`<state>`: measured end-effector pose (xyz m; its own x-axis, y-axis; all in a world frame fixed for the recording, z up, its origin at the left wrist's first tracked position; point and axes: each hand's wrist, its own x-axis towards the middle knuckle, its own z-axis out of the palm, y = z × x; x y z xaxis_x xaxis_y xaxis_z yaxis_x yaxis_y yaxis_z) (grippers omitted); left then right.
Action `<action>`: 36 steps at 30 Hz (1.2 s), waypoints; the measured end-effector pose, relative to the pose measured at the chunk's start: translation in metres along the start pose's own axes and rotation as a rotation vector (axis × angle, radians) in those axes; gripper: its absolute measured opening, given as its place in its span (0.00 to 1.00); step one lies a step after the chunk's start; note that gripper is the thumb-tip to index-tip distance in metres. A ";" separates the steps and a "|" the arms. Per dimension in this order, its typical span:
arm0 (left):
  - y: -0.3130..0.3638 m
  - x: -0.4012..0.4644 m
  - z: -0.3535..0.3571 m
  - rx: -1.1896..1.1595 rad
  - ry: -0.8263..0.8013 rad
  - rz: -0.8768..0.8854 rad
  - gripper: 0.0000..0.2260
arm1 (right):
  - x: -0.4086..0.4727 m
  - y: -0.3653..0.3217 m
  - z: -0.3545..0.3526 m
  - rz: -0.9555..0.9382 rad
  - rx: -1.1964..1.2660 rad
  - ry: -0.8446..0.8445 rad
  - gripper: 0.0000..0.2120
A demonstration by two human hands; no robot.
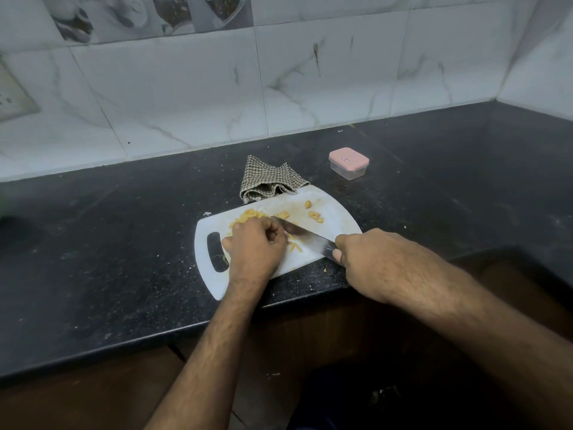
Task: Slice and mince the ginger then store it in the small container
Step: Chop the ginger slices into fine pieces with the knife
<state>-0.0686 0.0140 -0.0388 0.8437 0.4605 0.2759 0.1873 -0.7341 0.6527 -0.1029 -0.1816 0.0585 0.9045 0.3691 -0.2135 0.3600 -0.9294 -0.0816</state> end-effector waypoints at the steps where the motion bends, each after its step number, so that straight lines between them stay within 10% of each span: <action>1: 0.000 0.000 0.000 -0.001 0.002 0.002 0.10 | 0.000 0.000 0.000 0.001 0.011 -0.005 0.12; 36: 0.002 0.001 -0.001 -0.082 -0.006 0.000 0.11 | 0.003 0.005 -0.018 0.018 -0.134 -0.085 0.11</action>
<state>-0.0678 0.0142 -0.0364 0.8469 0.4574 0.2712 0.1460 -0.6905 0.7085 -0.0945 -0.1853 0.0751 0.8906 0.3450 -0.2963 0.3760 -0.9251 0.0530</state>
